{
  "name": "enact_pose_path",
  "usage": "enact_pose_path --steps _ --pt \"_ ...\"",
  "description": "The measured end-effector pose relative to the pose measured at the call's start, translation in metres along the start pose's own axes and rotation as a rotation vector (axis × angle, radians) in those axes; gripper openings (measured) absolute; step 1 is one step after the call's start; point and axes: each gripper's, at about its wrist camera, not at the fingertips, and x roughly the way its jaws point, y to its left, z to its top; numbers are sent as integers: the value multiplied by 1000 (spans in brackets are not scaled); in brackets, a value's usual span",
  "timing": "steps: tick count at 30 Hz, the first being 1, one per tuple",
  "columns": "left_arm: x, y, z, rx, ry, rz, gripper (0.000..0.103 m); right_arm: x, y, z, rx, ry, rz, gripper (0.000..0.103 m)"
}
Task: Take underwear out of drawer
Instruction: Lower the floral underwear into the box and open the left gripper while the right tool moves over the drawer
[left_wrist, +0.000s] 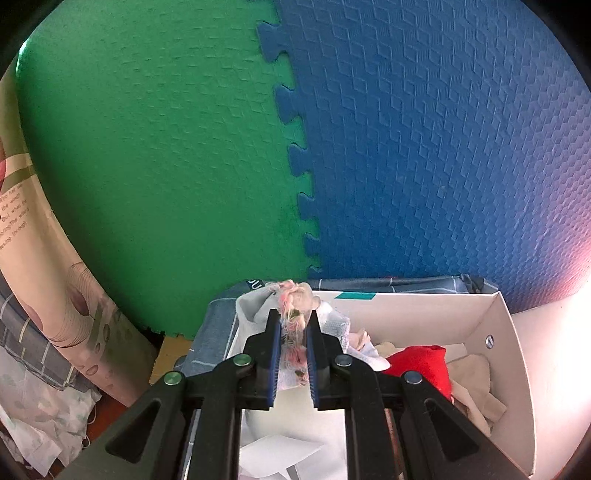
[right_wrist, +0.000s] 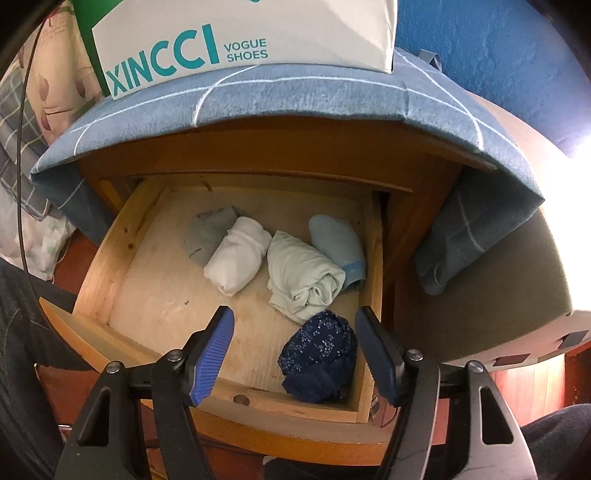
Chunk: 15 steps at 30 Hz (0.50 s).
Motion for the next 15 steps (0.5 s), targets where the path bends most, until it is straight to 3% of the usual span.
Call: enact_pose_path --steps 15 --pt "18 -13 -2 16 32 -8 12 7 -1 -2 1 17 5 65"
